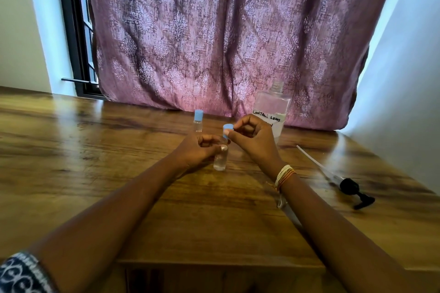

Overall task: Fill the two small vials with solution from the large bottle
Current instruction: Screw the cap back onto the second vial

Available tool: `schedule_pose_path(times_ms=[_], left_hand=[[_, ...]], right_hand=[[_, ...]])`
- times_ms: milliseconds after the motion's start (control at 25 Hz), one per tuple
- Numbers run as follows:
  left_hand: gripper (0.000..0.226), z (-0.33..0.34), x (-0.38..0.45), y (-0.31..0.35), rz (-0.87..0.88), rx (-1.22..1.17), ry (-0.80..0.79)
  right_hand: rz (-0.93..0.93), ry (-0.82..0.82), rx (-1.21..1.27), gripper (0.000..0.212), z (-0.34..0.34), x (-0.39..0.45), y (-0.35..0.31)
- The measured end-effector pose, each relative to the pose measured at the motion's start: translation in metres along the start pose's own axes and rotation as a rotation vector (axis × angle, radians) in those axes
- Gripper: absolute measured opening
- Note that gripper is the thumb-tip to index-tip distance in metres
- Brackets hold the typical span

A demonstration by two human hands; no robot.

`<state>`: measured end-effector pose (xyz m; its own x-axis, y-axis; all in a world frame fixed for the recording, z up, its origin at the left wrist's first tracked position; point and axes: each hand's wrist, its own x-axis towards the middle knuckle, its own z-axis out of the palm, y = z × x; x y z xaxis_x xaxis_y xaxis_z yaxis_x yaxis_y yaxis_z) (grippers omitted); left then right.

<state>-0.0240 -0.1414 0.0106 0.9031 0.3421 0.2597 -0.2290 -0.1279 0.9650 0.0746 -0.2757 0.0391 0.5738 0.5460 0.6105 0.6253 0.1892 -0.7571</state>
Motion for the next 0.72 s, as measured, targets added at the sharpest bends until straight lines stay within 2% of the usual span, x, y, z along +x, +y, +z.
schedule_pose_path(times_ms=[200,480,720], left_hand=[[0.014,-0.0019,0.0004,-0.0023,0.005,0.031,-0.002],[0.022,-0.0021,-0.0018,0.0031,-0.002,0.112,0.004],[0.029,-0.0012,-0.0041,0.0020,-0.020,0.226,-0.029]], right_hand=[[-0.005,-0.139,0.035,0.029,-0.0007,0.0008,-0.0015],[-0.045,-0.125,-0.106,0.020,-0.0029,0.0005,-0.0026],[-0.025,-0.121,-0.135,0.024,0.0011,-0.0027,-0.0030]])
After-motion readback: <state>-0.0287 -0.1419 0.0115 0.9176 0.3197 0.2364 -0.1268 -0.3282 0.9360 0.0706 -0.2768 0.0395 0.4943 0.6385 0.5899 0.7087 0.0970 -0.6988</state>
